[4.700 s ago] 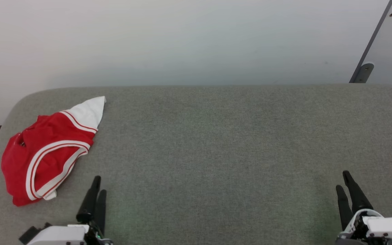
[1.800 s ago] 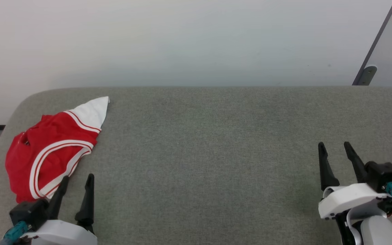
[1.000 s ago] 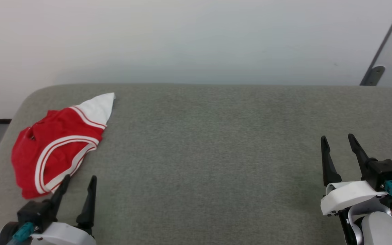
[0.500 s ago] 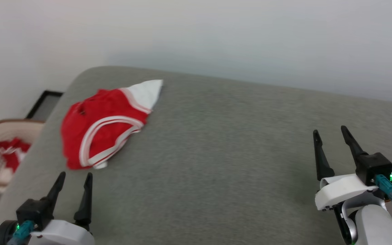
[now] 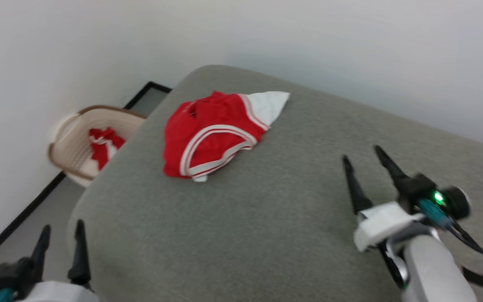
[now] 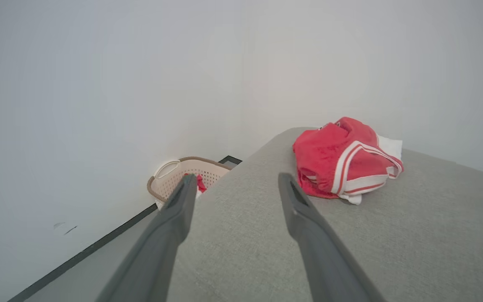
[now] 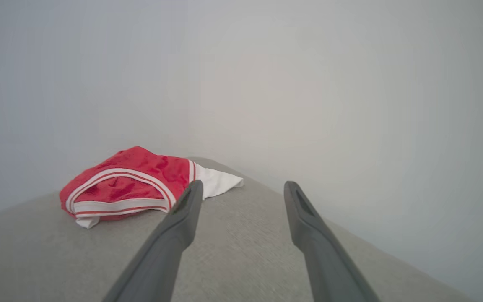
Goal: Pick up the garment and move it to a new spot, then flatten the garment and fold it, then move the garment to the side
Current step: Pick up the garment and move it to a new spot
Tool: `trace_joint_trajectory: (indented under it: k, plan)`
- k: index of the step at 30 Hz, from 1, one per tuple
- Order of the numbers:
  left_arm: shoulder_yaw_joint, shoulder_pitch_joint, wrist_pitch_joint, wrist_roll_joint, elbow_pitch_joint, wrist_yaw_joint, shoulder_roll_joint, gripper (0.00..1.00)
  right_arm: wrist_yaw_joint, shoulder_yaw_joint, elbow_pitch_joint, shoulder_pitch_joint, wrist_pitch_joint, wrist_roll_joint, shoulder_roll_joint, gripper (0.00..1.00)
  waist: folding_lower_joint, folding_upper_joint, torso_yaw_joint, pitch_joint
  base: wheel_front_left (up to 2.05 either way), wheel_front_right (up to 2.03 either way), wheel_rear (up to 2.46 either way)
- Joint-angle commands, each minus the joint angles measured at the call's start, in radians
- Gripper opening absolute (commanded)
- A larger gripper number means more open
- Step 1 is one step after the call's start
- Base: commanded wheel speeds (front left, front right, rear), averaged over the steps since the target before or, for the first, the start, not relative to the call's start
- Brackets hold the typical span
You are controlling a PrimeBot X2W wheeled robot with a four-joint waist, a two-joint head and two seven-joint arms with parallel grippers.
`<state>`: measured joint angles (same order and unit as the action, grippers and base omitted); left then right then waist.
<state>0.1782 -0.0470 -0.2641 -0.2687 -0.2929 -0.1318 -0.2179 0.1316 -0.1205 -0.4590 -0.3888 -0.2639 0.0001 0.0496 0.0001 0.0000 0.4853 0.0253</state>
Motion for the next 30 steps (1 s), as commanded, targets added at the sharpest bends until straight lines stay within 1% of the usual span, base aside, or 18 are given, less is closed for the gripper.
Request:
trace_joint_trajectory:
  k: [1,5,9,13,16,19,23,27,29,30]
  plan:
    - [0.020,0.008,0.000,-0.006,0.012,0.002,0.014,1.00,-0.002,-0.023,-0.014,-0.014,-0.001,0.016,0.002,1.00,-0.0001,0.0000,0.057,0.022,0.00,0.00,0.00]
    - [0.080,0.035,0.000,-0.009,0.043,0.002,0.049,1.00,-0.002,-0.110,-0.057,-0.080,-0.001,0.052,0.002,1.00,-0.0001,0.0000,0.065,0.034,0.00,0.00,0.00]
    - [0.111,0.052,0.000,-0.019,0.059,0.002,0.070,1.00,-0.002,-0.166,-0.089,-0.119,-0.001,0.087,0.002,1.00,-0.0001,0.0000,0.067,0.039,0.00,0.00,0.00]
    - [0.117,0.058,0.000,-0.030,0.064,0.002,0.078,1.00,-0.002,-0.181,-0.104,-0.137,-0.001,0.101,0.001,1.00,-0.0001,0.0000,0.066,0.041,0.00,0.00,0.00]
    - [0.089,0.045,0.000,-0.041,0.059,0.002,0.070,1.00,-0.002,-0.162,-0.105,-0.125,-0.001,0.108,0.002,1.00,-0.0001,0.0000,0.061,0.040,0.00,0.00,0.00]
    - [0.015,0.008,0.000,-0.057,0.043,0.002,0.035,1.00,-0.002,-0.124,-0.094,-0.093,-0.001,0.120,0.002,1.00,-0.0001,0.0000,0.052,0.039,0.00,0.00,0.00]
    - [-0.142,-0.092,0.000,-0.077,0.014,0.002,-0.043,1.00,-0.002,-0.062,-0.059,-0.036,-0.001,0.114,0.001,1.00,-0.0001,0.0000,0.036,0.044,0.00,0.00,0.00]
    - [-0.247,-0.211,0.000,-0.135,-0.001,0.002,-0.144,1.00,-0.002,-0.099,-0.003,-0.019,-0.001,0.146,0.000,1.00,-0.0001,0.0000,-0.079,0.104,0.00,0.00,0.00]
    - [-0.284,-0.273,0.000,-0.184,-0.010,0.002,-0.194,1.00,-0.002,-0.124,0.026,-0.017,-0.001,0.164,0.002,1.00,-0.0001,0.0000,-0.146,0.139,0.00,0.00,0.00]
    - [-0.299,-0.302,0.000,-0.200,-0.020,0.002,-0.231,1.00,-0.002,-0.137,0.042,-0.017,-0.001,0.175,0.003,1.00,-0.0001,0.0000,-0.180,0.157,0.00,0.00,0.00]
